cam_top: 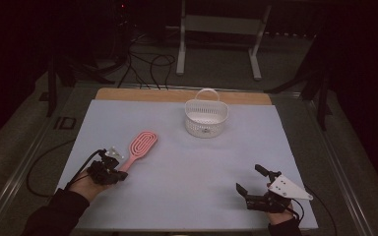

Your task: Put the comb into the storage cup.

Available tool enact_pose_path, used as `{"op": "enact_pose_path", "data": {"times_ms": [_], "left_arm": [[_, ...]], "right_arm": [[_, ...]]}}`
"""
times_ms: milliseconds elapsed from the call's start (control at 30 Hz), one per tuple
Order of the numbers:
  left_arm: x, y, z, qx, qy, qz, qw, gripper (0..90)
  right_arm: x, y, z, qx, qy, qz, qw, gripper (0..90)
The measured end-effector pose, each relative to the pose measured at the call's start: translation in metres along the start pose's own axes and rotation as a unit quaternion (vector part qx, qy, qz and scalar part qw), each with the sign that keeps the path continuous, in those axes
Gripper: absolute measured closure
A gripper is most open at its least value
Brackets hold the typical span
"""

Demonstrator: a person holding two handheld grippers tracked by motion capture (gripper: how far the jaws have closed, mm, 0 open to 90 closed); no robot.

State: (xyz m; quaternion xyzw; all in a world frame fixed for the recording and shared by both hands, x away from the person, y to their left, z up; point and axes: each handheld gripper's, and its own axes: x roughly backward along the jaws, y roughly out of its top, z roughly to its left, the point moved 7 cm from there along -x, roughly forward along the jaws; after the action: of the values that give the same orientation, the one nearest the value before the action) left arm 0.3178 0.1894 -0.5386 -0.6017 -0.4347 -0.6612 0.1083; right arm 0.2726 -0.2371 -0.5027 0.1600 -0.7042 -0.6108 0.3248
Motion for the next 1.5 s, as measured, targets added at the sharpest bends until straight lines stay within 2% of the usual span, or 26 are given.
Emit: {"op": "enact_pose_path", "data": {"times_ms": [267, 433, 700, 833, 1033, 1200, 1367, 1500], "left_arm": [[0.005, -0.006, 0.007, 0.000, 0.011, 0.008, 0.9999, 90.0], [0.008, -0.011, 0.014, 0.000, 0.025, 0.017, 0.9995, 90.0], [0.015, -0.017, 0.024, 0.011, 0.043, 0.023, 0.9988, 90.0], [0.020, -0.017, 0.024, 0.011, 0.035, 0.018, 0.9992, 90.0], [0.028, -0.011, 0.018, -0.008, 0.022, 0.023, 0.9995, 90.0], [0.032, -0.007, 0.017, -0.012, 0.014, 0.022, 0.9996, 90.0], [0.036, -0.004, 0.019, -0.010, 0.007, 0.015, 0.9998, 89.9], [0.038, -0.001, 0.018, -0.020, 0.000, 0.009, 0.9998, 89.6]], "right_arm": [[-0.001, -0.001, 0.000, -0.002, 0.001, 0.001, 1.0000, 8.6], [-0.001, -0.001, 0.000, -0.001, 0.001, 0.001, 1.0000, 8.6], [-0.001, -0.001, 0.000, -0.004, 0.002, 0.002, 1.0000, 8.6], [-0.001, -0.001, 0.000, -0.003, 0.002, 0.001, 1.0000, 8.6], [-0.001, -0.001, 0.000, -0.004, 0.002, 0.003, 1.0000, 8.6], [-0.001, -0.001, 0.001, -0.002, 0.003, 0.002, 1.0000, 8.6], [-0.001, -0.001, 0.000, -0.003, 0.003, 0.002, 1.0000, 8.6], [-0.001, -0.001, 0.001, -0.003, 0.004, 0.002, 1.0000, 8.6]]}}
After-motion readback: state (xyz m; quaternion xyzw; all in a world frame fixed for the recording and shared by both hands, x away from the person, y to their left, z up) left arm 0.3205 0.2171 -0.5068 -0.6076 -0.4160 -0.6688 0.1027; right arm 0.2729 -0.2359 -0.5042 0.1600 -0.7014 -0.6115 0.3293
